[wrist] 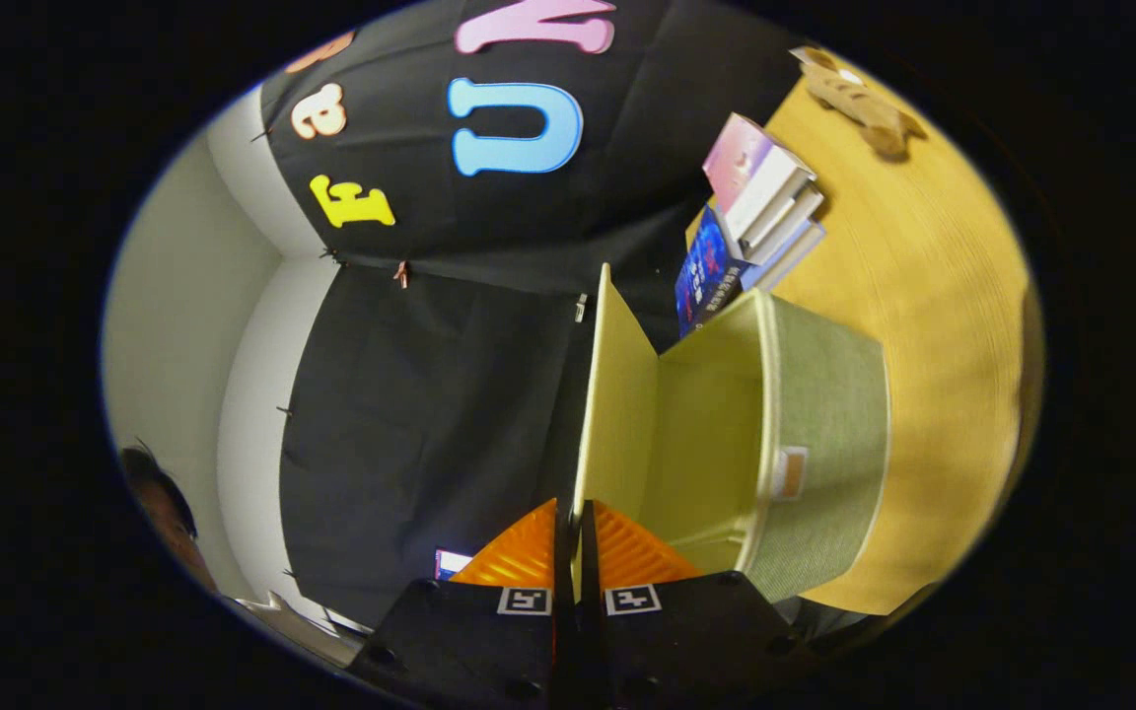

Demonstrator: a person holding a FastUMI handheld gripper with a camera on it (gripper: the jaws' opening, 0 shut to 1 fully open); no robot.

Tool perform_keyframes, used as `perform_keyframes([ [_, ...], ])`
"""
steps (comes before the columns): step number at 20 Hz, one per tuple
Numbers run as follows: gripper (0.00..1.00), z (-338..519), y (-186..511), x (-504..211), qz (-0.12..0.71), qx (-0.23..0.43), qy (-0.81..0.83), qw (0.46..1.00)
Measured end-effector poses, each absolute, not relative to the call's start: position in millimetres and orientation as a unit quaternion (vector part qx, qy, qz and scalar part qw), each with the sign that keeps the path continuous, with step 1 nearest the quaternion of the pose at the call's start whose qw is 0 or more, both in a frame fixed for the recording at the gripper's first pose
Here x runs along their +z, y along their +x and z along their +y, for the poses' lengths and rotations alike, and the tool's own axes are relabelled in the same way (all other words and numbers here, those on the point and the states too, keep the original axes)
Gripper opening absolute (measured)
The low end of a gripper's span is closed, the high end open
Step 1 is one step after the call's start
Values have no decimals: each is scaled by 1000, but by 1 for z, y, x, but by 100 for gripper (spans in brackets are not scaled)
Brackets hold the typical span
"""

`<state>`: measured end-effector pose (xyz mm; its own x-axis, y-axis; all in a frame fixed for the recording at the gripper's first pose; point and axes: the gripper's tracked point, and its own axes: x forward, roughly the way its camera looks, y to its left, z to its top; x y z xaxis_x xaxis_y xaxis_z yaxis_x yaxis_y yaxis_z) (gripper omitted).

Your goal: Open the storage box then place both shoes into the box .Put the left shoe in first, then the right shoe, with the right side of both shoes facing outward in a uniform manner.

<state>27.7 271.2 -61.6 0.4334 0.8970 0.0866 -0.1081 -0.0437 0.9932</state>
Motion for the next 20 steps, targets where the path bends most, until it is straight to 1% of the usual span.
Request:
perform_keyframes([
  [2,6,289,33,-31,320,431,573,620],
  [6,7,338,42,4,313,458,551,623],
  [11,7,401,44,23,331,477,542,608],
  [16,7,453,34,23,346,496,512,610],
  [18,12,465,31,17,351,497,499,617],
  [19,17,468,32,12,355,497,492,620],
  [20,18,470,29,8,360,496,491,620],
])
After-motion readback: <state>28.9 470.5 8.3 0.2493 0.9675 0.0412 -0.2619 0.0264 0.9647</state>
